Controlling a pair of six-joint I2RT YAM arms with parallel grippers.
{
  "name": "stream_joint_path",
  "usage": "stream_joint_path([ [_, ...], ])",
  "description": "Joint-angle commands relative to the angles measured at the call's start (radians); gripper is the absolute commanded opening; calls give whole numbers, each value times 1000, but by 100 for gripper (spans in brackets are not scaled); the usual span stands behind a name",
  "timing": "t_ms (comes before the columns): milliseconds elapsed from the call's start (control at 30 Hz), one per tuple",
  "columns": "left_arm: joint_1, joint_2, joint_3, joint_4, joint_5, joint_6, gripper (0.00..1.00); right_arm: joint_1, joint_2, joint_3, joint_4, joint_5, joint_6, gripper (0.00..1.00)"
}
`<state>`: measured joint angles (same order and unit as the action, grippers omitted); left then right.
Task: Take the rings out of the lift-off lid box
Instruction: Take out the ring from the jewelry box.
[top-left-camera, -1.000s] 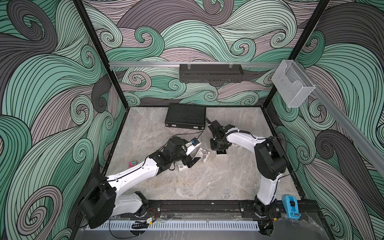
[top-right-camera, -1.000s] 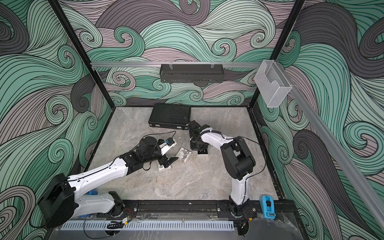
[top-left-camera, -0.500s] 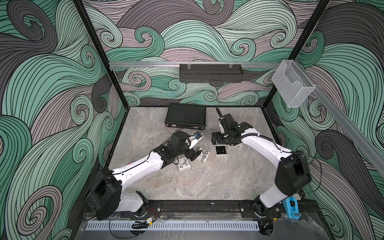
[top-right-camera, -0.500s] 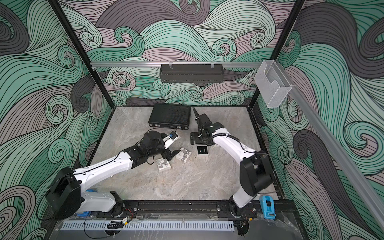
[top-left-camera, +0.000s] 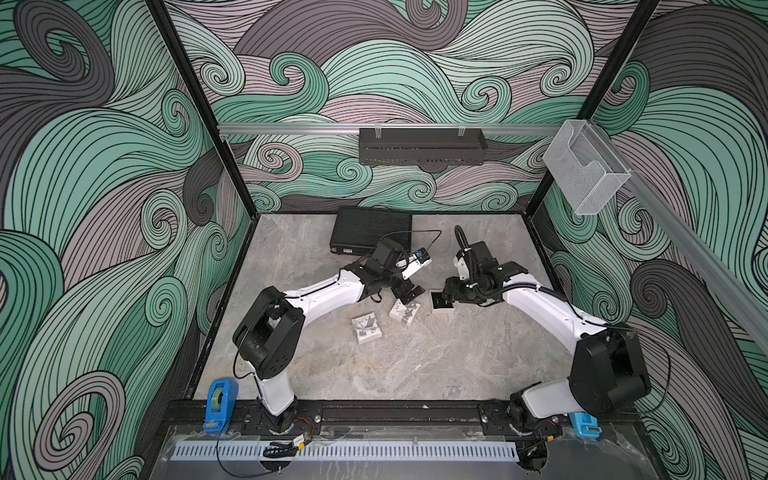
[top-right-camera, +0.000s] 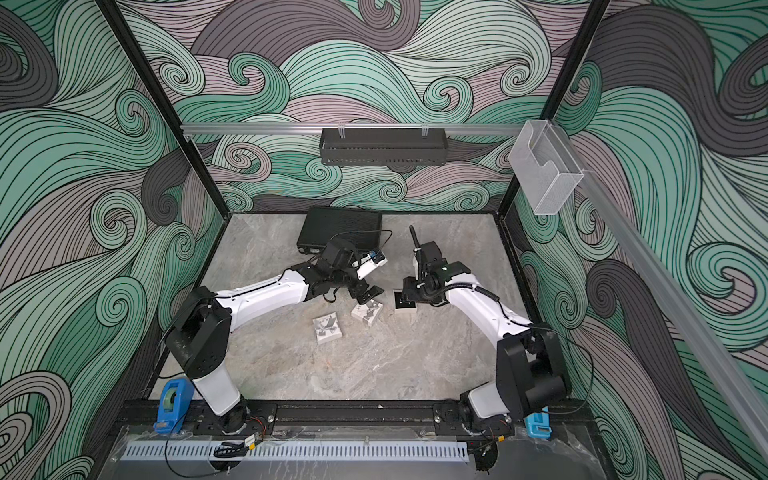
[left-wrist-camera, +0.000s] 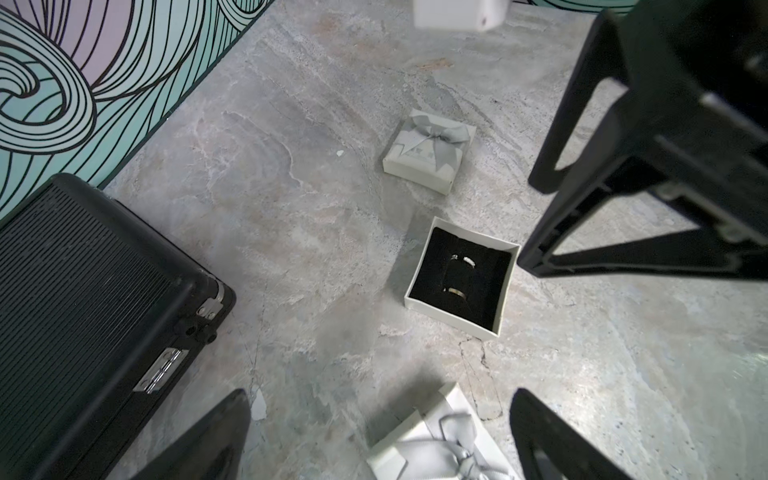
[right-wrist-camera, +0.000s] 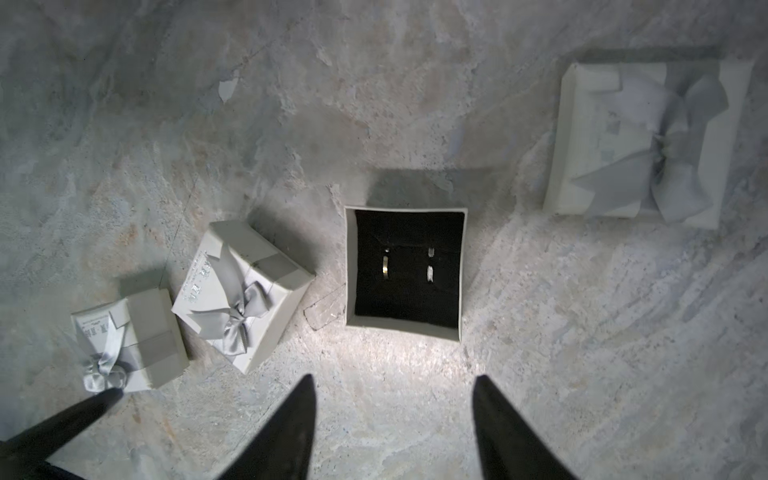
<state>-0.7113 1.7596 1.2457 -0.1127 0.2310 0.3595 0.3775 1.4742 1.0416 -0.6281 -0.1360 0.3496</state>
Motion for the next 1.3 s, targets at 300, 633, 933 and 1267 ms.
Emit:
stream_joint_path([
  [300,-22,180,155,-45,16,-3,99,-2,112,18,62,-4,-18,33],
  [633,-40,266,226,-44,-10,-20,99,-6,163,18,82,17,-28,28],
  [933,-45,325,258,-27,-13,-34,99,-8,204,14,105,21,-28,25],
  [1267,-49,391,307,-28,11,-44,99,-8,220,16,104,48,-31,22],
])
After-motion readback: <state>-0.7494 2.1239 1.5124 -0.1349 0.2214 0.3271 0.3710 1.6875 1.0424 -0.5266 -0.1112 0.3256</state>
